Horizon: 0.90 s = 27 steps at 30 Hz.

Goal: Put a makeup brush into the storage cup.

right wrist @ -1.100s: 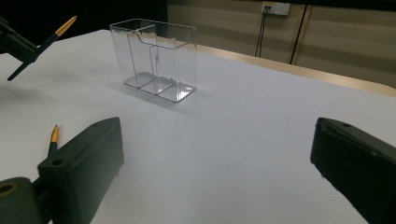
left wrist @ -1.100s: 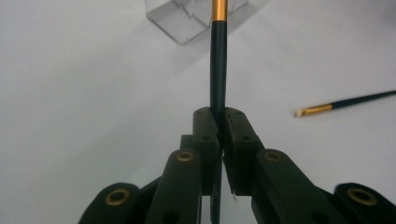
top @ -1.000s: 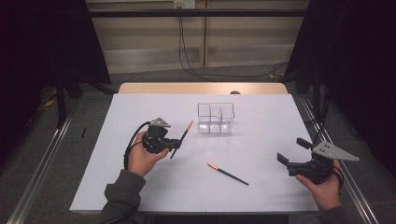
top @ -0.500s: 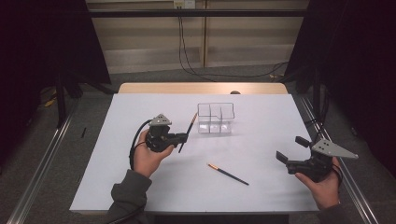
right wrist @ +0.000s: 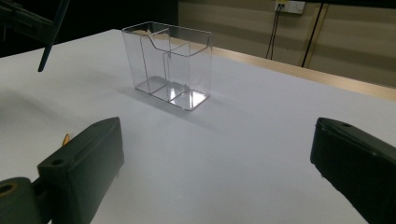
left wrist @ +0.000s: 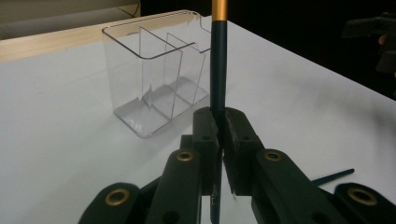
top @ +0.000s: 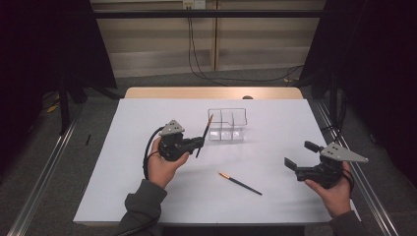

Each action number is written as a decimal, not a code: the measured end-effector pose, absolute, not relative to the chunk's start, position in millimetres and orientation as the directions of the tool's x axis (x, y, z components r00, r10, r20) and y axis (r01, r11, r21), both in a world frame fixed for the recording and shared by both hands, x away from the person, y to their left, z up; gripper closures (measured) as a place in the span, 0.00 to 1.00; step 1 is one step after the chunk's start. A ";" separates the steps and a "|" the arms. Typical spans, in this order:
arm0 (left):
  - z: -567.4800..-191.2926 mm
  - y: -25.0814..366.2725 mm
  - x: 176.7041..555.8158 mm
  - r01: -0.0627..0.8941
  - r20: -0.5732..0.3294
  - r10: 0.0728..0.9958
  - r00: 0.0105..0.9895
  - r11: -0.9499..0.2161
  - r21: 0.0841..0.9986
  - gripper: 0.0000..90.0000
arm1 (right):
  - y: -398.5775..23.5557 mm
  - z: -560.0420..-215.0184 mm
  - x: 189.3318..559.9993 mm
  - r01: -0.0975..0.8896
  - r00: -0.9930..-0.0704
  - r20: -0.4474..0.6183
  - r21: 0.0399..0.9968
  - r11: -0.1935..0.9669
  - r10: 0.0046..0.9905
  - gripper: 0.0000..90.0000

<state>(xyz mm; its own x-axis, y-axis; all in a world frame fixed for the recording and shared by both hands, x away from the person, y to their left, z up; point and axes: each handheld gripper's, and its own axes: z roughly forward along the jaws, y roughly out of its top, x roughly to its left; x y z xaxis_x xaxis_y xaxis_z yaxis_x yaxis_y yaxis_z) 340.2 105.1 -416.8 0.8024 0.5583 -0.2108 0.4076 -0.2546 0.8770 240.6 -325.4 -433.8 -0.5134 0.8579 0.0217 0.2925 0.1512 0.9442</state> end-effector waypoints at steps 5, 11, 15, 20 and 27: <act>-416.4 103.0 338.9 0.395 -0.221 0.551 0.804 -0.219 0.892 0.93 | -318.4 -432.2 247.4 0.292 -0.525 0.032 0.945 0.145 0.851 0.02; -418.1 100.4 338.3 0.391 -0.223 0.548 0.807 -0.210 0.896 0.93 | -310.6 -430.0 253.2 0.293 -0.533 0.049 0.947 0.130 0.845 0.03; -418.1 97.1 337.7 0.375 -0.220 0.544 0.810 -0.191 0.907 0.93 | -299.9 -429.2 259.3 0.300 -0.551 0.059 0.945 0.132 0.832 0.03; -418.7 93.2 337.5 0.369 -0.226 0.537 0.813 -0.174 0.913 0.93 | -289.7 -427.1 264.6 0.300 -0.566 0.077 0.947 0.118 0.821 0.03; -419.6 91.5 337.9 0.367 -0.233 0.520 0.822 -0.170 0.915 0.93 | -277.8 -423.4 271.3 0.302 -0.586 0.083 0.945 0.122 0.806 0.04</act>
<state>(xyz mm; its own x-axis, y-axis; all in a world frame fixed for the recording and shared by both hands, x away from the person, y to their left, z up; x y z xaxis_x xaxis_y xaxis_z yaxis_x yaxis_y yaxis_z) 337.9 91.5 -419.6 0.8219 0.5199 -0.2327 0.3666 -0.1702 0.9147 271.3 -277.8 -423.4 -0.5859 0.8062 0.0829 0.3020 0.1222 0.9454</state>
